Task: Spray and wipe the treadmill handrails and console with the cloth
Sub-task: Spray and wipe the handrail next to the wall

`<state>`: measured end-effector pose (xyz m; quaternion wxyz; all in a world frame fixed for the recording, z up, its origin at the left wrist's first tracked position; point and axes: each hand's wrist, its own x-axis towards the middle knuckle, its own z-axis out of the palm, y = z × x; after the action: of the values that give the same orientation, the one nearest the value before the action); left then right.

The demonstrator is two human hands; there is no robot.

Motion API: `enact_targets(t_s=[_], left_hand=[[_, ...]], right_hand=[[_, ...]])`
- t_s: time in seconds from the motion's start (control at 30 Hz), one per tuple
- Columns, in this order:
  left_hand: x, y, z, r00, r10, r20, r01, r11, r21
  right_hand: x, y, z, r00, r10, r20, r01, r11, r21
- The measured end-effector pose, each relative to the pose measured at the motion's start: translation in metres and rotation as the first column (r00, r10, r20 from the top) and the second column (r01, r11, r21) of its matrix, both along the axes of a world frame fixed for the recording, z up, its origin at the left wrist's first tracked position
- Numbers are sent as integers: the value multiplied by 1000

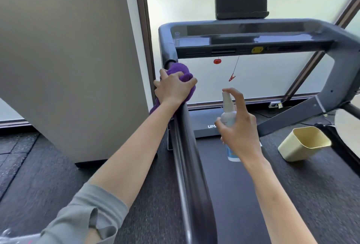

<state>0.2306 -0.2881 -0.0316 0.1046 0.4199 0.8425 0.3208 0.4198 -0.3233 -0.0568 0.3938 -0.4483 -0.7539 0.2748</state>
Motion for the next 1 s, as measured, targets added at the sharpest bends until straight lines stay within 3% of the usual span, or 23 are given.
enact_targets(t_s=[0.2, 0.3, 0.57, 0.87, 1.0], left_hand=[[29, -48, -20, 999, -20, 26, 18, 995, 100], [16, -24, -9, 999, -22, 29, 22, 1000, 20], [-10, 30, 6, 990, -22, -137, 10, 996, -83], [43, -64, -4, 978, -142, -153, 139, 990, -31], [55, -95, -18, 985, -142, -94, 150, 985, 82]], right_hand=[[5, -4, -11, 1000, -20, -19, 19, 1000, -24], [-1, -1, -11, 1000, -9, -4, 9, 1000, -27], [2, -7, -3, 1000, -15, -4, 15, 1000, -10], [12, -29, -6, 1000, -11, -27, 11, 1000, -10], [17, -35, -8, 999, -8, -41, 8, 1000, -14]])
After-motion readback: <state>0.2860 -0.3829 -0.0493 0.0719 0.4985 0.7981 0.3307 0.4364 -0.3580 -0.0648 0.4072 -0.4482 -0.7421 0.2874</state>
